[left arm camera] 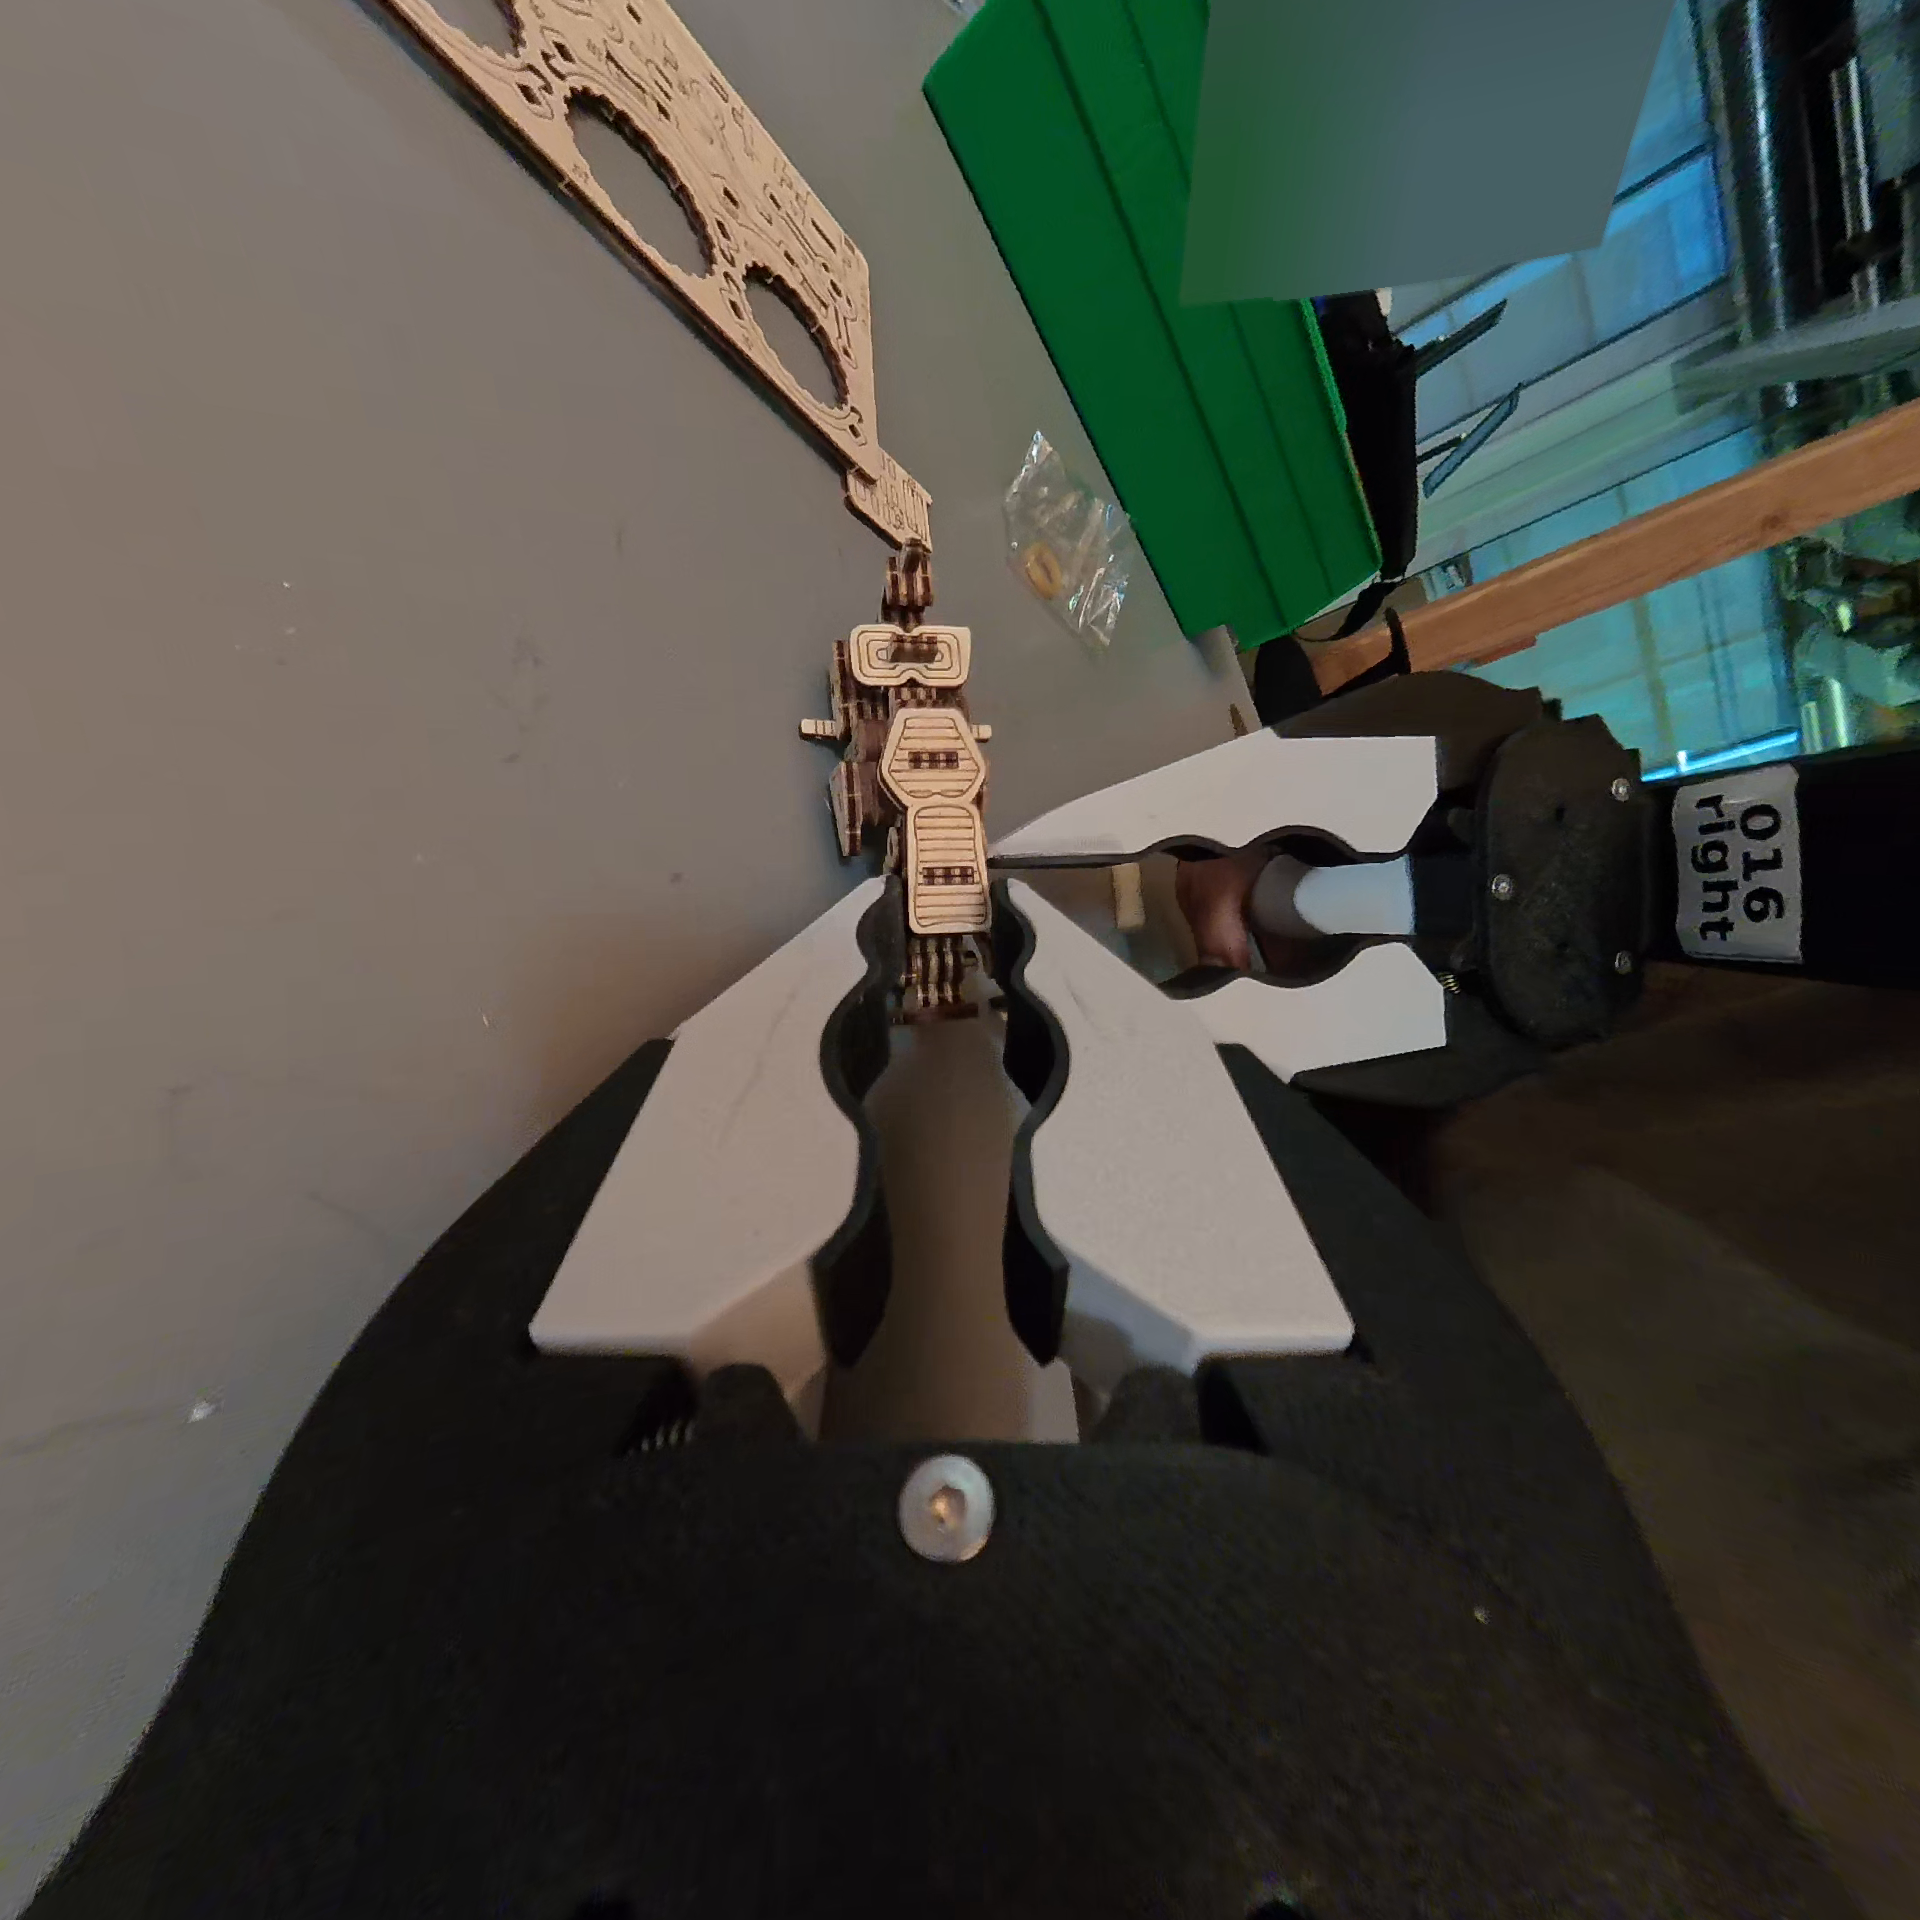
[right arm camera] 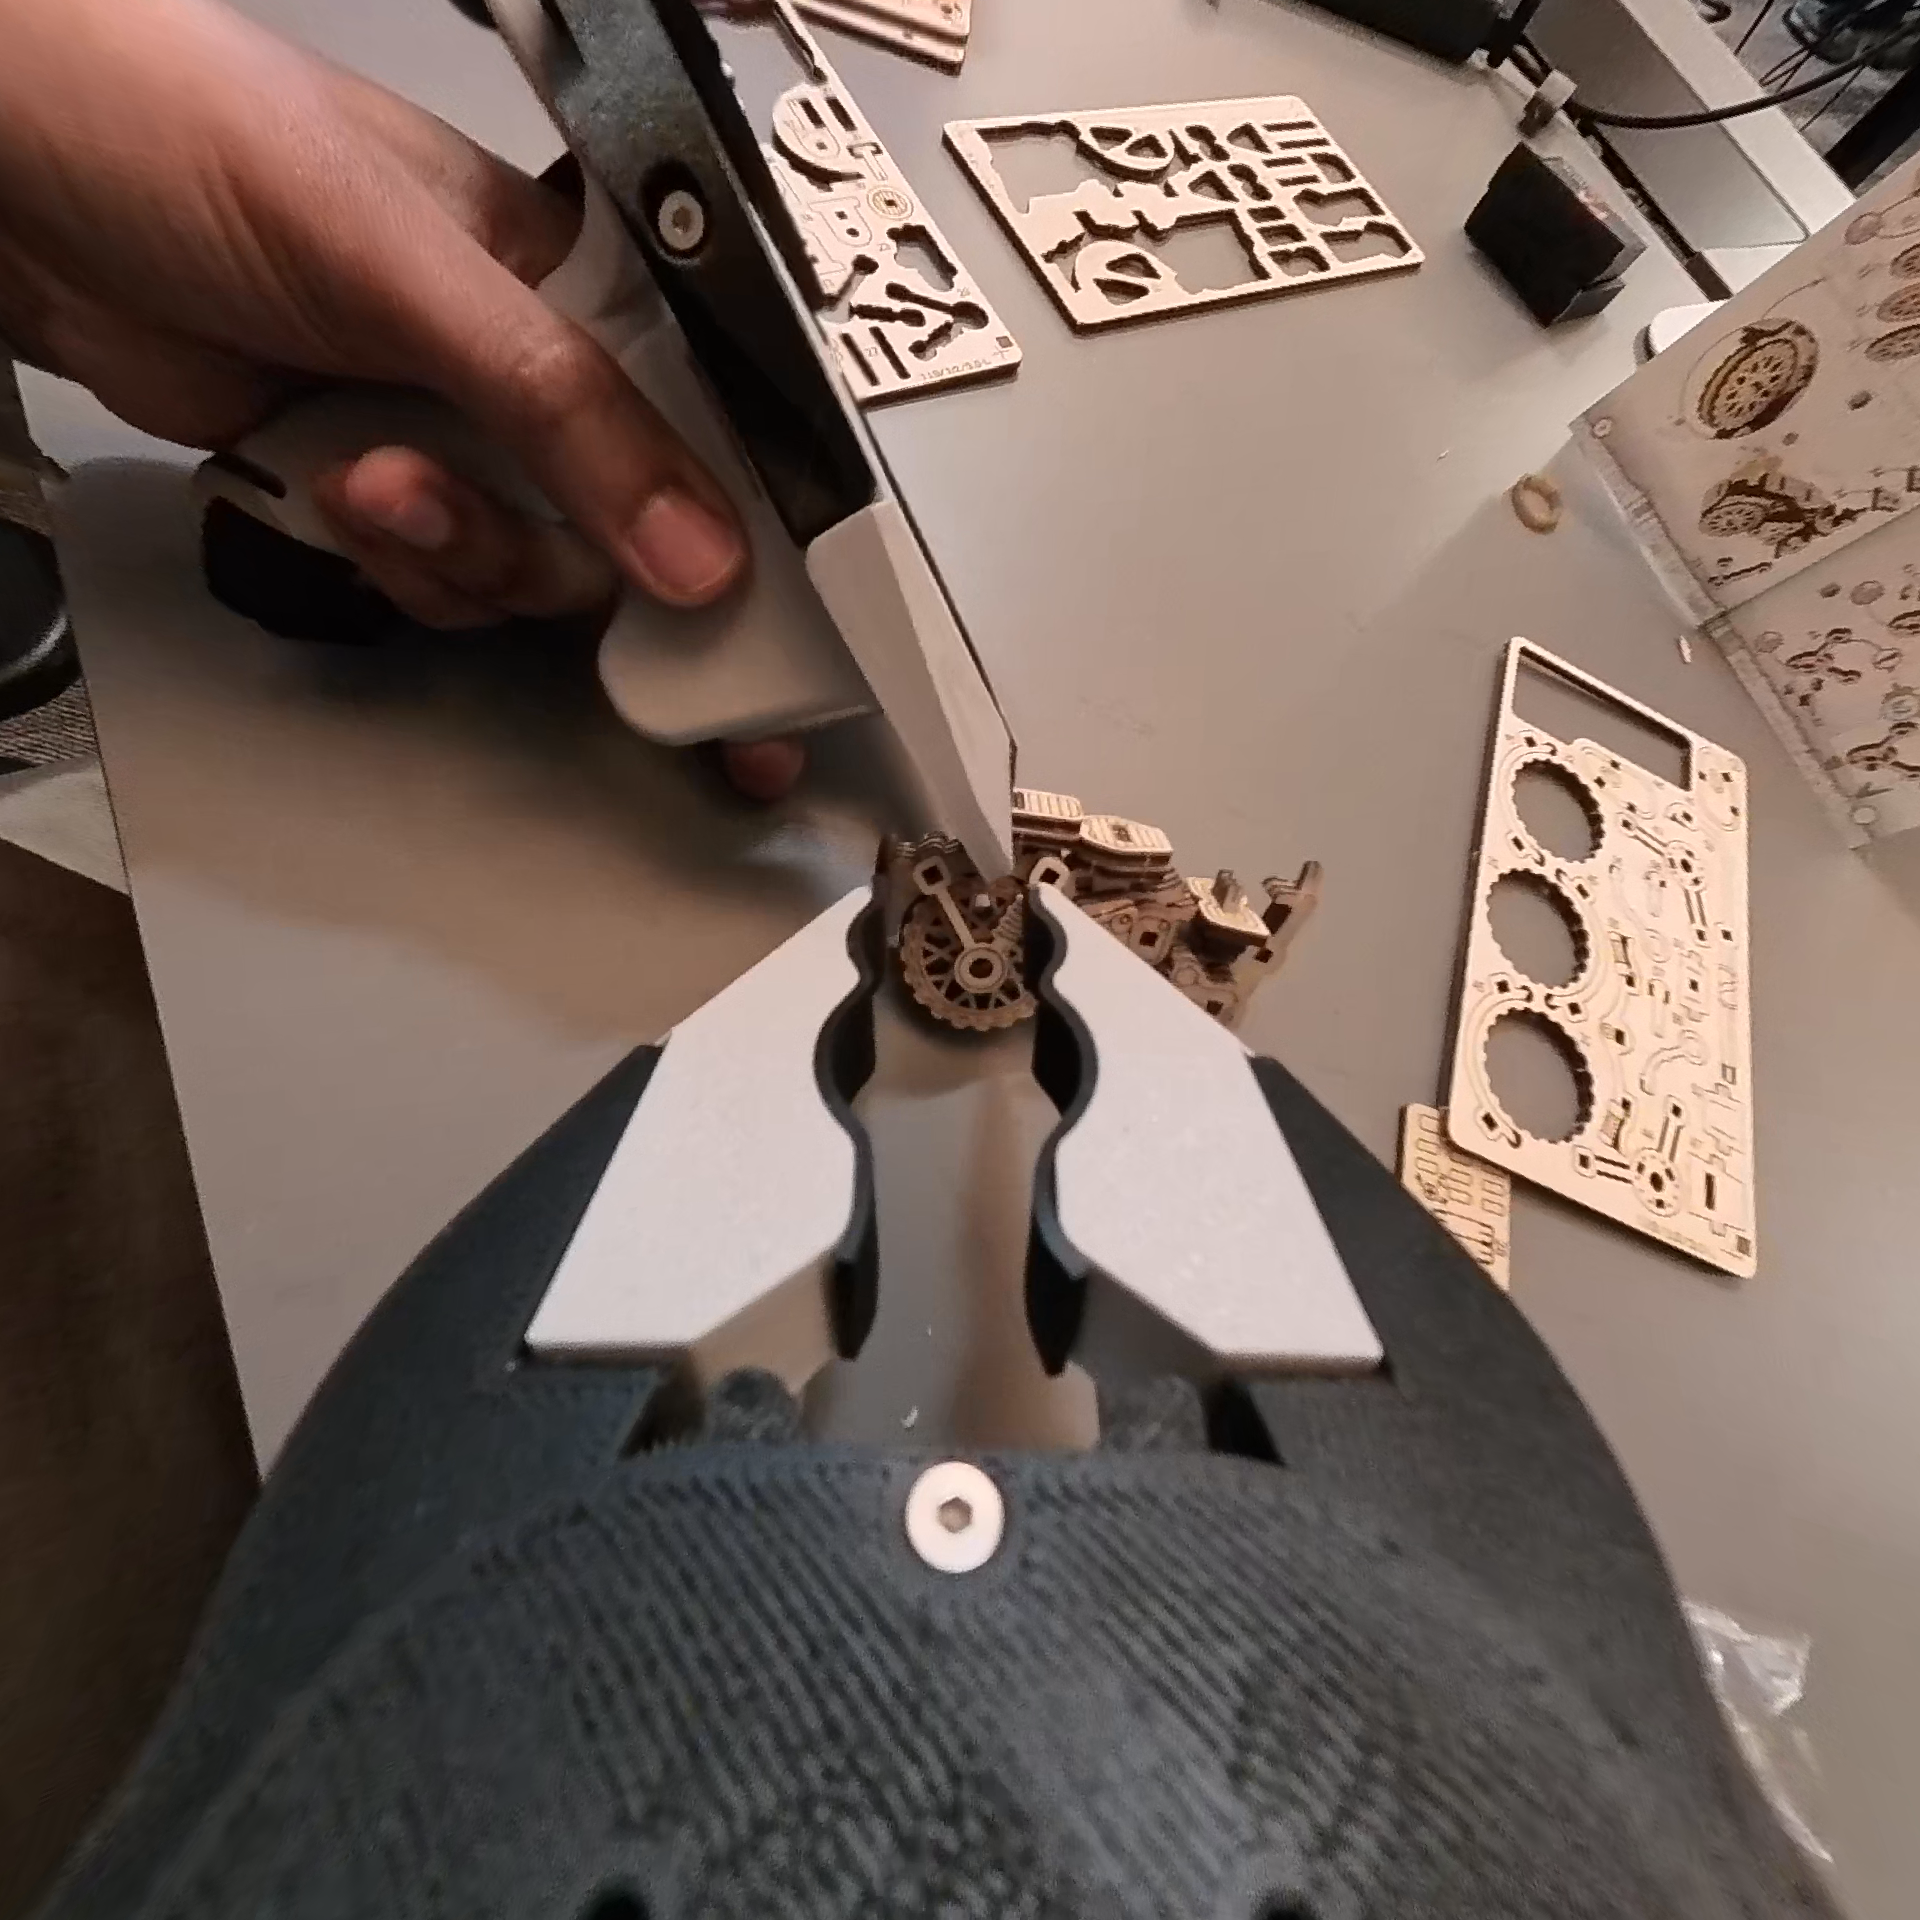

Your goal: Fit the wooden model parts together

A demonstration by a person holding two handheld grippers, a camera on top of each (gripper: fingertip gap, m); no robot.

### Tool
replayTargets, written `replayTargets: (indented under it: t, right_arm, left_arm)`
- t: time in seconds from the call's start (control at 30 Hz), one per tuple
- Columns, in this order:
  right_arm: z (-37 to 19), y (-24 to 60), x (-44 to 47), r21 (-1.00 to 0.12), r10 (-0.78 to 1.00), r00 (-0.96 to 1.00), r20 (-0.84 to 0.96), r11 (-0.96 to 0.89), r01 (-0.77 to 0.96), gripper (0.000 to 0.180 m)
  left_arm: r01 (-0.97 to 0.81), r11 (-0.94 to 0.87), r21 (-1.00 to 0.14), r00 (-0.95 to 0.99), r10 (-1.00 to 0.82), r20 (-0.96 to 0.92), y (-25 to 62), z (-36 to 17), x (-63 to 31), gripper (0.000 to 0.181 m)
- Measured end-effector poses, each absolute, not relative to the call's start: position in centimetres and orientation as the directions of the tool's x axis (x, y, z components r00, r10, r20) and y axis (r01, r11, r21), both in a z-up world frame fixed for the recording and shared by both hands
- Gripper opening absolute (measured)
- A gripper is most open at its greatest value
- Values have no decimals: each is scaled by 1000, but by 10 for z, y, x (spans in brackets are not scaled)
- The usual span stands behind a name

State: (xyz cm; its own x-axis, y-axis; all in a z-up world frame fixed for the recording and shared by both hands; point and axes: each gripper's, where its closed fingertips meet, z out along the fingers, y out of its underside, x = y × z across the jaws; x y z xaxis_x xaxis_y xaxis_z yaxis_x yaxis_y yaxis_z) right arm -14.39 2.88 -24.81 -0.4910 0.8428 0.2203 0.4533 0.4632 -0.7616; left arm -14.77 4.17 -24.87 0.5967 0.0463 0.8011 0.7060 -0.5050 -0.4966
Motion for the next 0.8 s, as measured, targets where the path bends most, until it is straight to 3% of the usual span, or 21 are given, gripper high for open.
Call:
replayTargets:
  t: [0.33,0.47,0.7,0.8]
  right_arm:
    - [-248,28,-144,-776,845,-501,189,441,451,25]
    - [-247,25,-141,-784,839,-524,147,422,456,36]
    - [-205,56,-143,-867,859,-508,68,303,396,42]
    - [-196,69,-145,-845,811,-584,19,325,424,41]
  left_arm:
    - [693,-509,-510,615,49,787,41,-249,-148,14]
    - [709,-508,-489,587,41,808,42,-248,-148,14]
    - [697,-524,-490,582,15,813,41,-248,-146,14]
    - [665,-557,-498,583,-29,812,39,-247,-139,13]
